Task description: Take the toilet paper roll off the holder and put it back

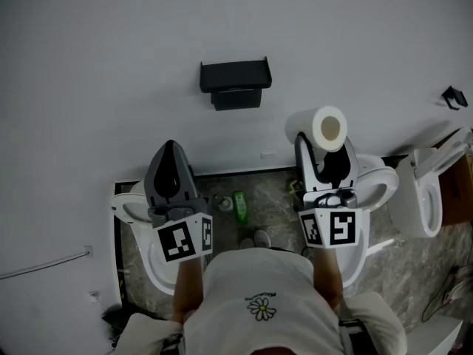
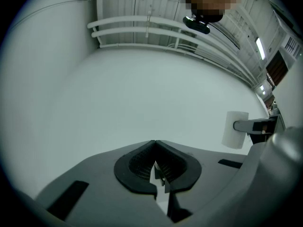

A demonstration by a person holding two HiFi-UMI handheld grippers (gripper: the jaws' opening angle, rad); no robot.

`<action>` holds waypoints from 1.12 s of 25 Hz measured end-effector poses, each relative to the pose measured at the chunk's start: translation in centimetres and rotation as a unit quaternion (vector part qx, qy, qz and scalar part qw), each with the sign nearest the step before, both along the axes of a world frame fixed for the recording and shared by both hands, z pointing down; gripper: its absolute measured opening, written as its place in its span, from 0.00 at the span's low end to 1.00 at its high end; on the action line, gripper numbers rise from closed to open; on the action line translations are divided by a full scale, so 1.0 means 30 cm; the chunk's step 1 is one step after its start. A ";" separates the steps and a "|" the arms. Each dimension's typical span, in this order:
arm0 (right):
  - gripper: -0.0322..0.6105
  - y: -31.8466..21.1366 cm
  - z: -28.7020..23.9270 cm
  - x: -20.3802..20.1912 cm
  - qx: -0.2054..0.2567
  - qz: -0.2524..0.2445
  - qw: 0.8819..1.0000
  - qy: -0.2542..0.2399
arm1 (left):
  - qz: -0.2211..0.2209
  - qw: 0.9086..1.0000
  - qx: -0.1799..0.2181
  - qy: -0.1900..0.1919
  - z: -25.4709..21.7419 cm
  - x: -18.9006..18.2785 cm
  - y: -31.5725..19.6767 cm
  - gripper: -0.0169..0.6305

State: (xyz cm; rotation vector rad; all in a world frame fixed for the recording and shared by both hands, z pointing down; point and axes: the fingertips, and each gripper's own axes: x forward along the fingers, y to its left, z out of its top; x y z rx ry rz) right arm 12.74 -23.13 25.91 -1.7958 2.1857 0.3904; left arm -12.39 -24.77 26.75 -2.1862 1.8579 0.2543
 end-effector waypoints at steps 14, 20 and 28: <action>0.49 -0.353 -0.220 -0.232 -0.048 -0.084 0.995 0.024 | -0.025 0.999 -0.022 0.011 0.037 -0.046 0.005 0.05; 0.49 -0.565 -0.162 -0.305 -0.125 -0.088 0.987 0.049 | -0.043 0.998 -0.039 0.015 0.072 -0.077 -0.002 0.05; 0.49 -0.719 -0.010 -0.367 -0.210 -0.083 0.971 0.072 | -0.059 0.997 -0.053 0.016 0.106 -0.101 0.002 0.05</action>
